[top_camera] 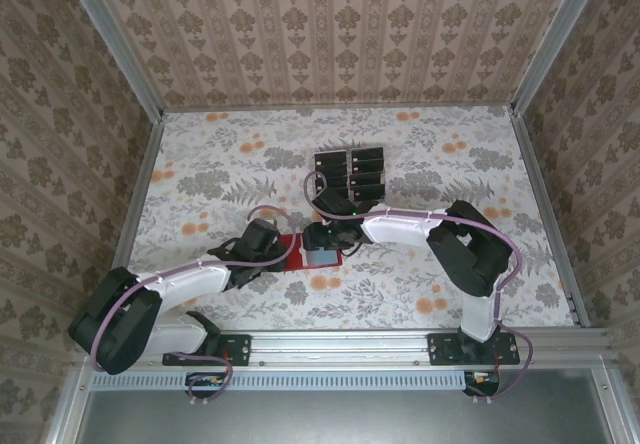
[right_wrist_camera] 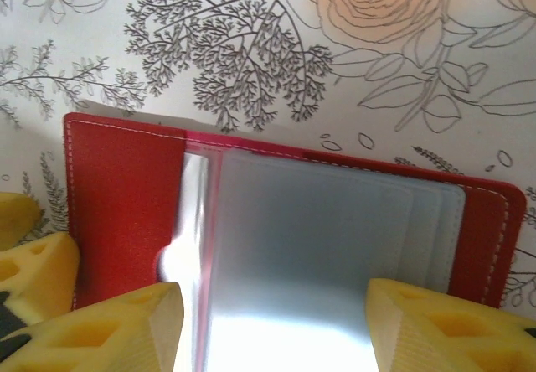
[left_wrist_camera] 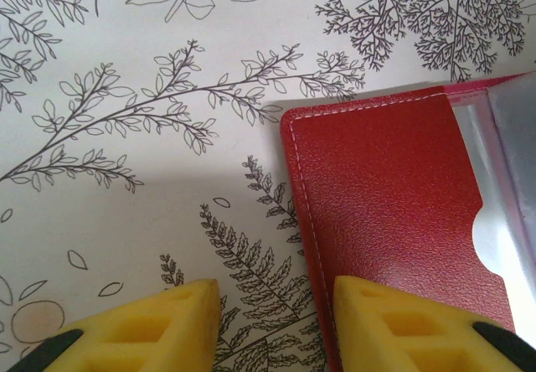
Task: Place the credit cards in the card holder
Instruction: Flip over the card slot in the card holder.
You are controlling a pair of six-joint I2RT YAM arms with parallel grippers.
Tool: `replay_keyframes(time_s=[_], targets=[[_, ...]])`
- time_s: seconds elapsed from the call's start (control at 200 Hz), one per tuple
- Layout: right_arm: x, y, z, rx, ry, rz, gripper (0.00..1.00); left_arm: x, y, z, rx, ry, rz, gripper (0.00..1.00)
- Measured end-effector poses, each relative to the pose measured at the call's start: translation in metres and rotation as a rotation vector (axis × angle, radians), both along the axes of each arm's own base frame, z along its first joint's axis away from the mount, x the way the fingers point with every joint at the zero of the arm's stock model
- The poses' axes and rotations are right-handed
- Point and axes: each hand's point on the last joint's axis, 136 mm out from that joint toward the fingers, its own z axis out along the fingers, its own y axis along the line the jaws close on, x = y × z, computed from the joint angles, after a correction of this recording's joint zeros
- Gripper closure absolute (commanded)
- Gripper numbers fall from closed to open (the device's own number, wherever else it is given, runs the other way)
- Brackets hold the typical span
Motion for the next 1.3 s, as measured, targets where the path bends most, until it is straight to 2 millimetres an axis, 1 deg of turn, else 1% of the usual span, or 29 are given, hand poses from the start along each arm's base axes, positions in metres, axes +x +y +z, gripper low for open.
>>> replay_keyframes(time_s=[0.15, 0.34, 0.43, 0.585, 0.725, 0.925, 1.075, 1.3], targets=[[-0.003, 0.010, 0.000, 0.031, 0.007, 0.011, 0.39, 0.001, 0.000, 0.000, -0.001, -0.002, 0.000, 0.56], [-0.004, 0.019, 0.001, 0.073, 0.018, -0.004, 0.39, 0.001, -0.003, 0.004, -0.008, -0.016, -0.013, 0.46], [-0.003, 0.021, 0.002, 0.093, 0.021, -0.019, 0.39, 0.003, -0.005, 0.014, -0.028, -0.047, -0.018, 0.42], [-0.003, 0.024, 0.001, 0.120, 0.028, -0.041, 0.39, 0.004, -0.006, 0.036, -0.081, -0.111, -0.023, 0.38], [-0.002, 0.027, 0.001, 0.140, 0.036, -0.058, 0.38, -0.003, -0.008, 0.046, -0.110, -0.139, -0.043, 0.36], [0.000, 0.031, 0.001, 0.165, 0.042, -0.075, 0.36, -0.017, -0.018, 0.050, -0.130, -0.150, -0.102, 0.31], [0.001, 0.032, 0.001, 0.174, 0.045, -0.082, 0.36, -0.027, -0.026, 0.046, -0.134, -0.141, -0.138, 0.29], [0.001, 0.034, 0.001, 0.187, 0.052, -0.091, 0.35, -0.030, -0.036, 0.038, -0.122, -0.132, -0.160, 0.28]])
